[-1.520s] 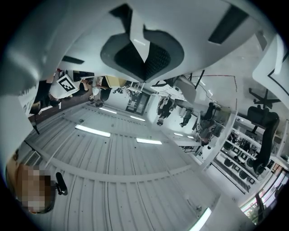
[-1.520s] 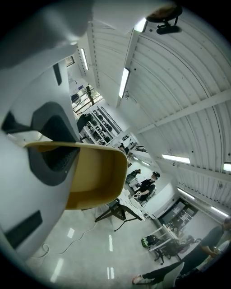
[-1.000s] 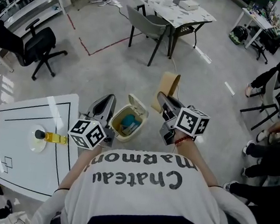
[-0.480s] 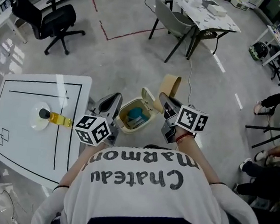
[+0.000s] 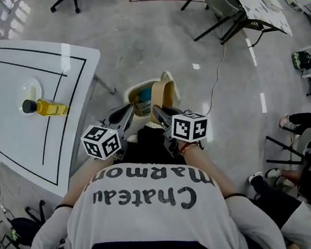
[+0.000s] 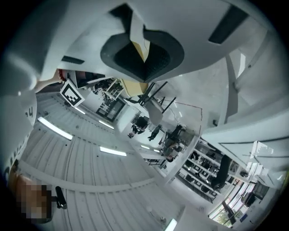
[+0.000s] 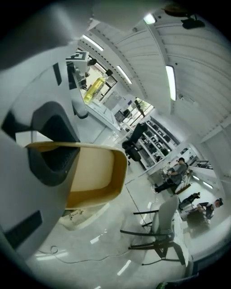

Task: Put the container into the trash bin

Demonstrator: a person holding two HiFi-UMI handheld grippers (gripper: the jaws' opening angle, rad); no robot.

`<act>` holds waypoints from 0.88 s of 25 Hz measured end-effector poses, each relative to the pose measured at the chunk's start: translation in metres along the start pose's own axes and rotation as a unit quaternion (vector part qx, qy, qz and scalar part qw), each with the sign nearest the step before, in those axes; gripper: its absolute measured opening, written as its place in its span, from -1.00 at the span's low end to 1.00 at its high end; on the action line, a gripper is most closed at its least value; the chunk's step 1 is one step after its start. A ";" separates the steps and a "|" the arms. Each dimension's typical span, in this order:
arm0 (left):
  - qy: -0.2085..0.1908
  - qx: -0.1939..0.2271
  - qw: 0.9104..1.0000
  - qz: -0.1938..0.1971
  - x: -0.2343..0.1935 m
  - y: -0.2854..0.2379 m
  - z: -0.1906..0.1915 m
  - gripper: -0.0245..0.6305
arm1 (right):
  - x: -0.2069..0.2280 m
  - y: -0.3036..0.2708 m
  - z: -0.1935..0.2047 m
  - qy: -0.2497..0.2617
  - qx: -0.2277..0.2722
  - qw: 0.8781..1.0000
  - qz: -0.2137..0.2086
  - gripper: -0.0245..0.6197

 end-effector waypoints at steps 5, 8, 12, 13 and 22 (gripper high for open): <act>0.031 -0.038 0.997 -0.060 -0.013 -0.010 0.039 -0.85 | 0.023 -0.034 0.035 -0.008 -0.134 0.990 -0.044 -0.83; 0.057 -0.059 0.992 -0.095 -0.021 -0.021 0.064 -0.85 | 0.045 -0.052 0.056 -0.008 -0.205 0.976 -0.066 -0.83; 0.082 -0.091 0.986 -0.115 -0.024 -0.036 0.102 -0.86 | 0.085 -0.078 0.098 -0.007 -0.312 0.948 -0.070 -0.83; 0.089 -0.096 0.984 -0.119 -0.023 -0.039 0.111 -0.86 | 0.098 -0.083 0.111 -0.003 -0.343 0.937 -0.064 -0.83; 0.135 -0.093 0.975 -0.147 -0.016 -0.053 0.144 -0.85 | 0.188 -0.116 0.131 0.102 -0.478 0.872 -0.014 -0.83</act>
Point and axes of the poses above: the fingertips, and each gripper's own axes: y backward along the fingers, x to its right, z out of its underside, the point moved 7 cm from there along y, backward along the fingers, and after that the axes turned 12 degrees about -z, right-handed, at the moved point
